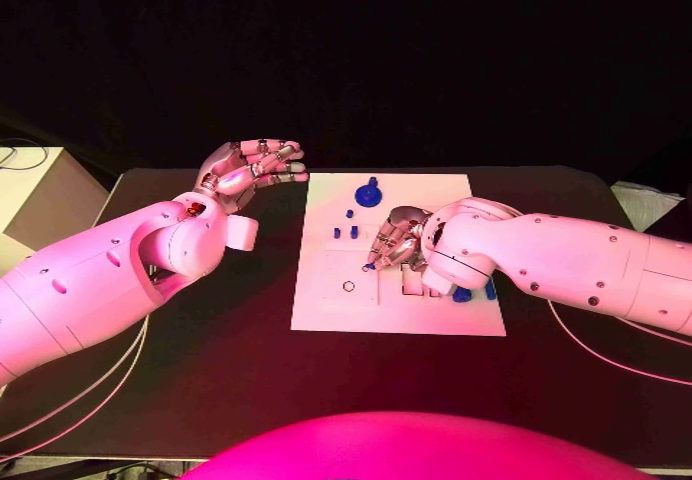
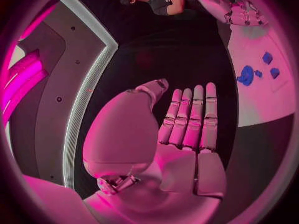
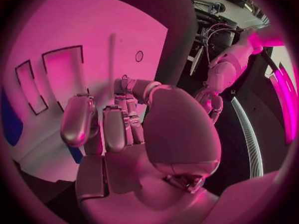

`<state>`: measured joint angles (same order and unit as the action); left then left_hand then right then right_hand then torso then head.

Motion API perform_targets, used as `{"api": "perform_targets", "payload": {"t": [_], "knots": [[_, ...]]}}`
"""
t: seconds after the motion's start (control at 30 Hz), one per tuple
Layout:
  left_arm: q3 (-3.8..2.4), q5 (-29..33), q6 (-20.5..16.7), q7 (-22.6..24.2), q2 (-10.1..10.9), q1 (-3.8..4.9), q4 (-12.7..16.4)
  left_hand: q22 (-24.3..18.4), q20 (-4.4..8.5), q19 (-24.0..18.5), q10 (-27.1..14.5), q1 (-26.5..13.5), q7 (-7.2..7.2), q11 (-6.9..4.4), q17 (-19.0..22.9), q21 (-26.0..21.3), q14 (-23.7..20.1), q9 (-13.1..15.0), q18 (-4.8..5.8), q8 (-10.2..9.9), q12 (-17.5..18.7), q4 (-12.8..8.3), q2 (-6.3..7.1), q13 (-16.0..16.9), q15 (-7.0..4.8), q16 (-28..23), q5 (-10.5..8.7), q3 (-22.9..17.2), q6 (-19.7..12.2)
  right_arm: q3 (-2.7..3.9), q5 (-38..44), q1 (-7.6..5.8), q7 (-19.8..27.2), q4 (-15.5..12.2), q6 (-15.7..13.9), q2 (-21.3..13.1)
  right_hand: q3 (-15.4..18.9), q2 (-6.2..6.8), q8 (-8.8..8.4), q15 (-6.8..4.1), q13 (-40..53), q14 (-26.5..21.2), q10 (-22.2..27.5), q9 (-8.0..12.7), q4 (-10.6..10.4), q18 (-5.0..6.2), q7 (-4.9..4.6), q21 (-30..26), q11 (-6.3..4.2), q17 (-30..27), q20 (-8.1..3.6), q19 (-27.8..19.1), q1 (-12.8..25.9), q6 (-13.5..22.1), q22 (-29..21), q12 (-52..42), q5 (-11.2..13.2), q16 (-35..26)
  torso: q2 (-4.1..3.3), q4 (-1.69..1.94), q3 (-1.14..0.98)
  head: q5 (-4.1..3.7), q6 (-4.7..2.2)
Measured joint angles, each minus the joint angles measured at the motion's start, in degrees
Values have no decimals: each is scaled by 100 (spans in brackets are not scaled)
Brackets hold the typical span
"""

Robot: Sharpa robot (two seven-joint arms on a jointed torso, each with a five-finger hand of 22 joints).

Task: Assemble the parts on the task board

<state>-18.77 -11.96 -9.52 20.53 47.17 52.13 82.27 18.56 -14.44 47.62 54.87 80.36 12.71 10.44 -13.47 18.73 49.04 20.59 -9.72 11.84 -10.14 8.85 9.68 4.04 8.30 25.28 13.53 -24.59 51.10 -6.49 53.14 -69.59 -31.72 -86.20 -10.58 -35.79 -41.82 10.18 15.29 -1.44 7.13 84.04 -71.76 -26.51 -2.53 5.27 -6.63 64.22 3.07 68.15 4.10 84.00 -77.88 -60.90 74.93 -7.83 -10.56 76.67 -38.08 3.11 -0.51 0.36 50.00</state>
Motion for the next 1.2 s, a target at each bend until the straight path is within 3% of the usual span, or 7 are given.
{"api": "perform_targets", "payload": {"t": [1.2], "knots": [[0,0,3,-17,1,0,-6,-13,0,0,-41,0,0,0,-7,1,-22,1,0,0,0,17,0,0,21,0,0,16,1,-62,213,-14,-79,8,93,92,-10,33,-7,0,7,0,-9,-14,24,0,6,-21,-10,1,0,0,30,16,-3,19,5,0,1,-3,0,3,0]]}}
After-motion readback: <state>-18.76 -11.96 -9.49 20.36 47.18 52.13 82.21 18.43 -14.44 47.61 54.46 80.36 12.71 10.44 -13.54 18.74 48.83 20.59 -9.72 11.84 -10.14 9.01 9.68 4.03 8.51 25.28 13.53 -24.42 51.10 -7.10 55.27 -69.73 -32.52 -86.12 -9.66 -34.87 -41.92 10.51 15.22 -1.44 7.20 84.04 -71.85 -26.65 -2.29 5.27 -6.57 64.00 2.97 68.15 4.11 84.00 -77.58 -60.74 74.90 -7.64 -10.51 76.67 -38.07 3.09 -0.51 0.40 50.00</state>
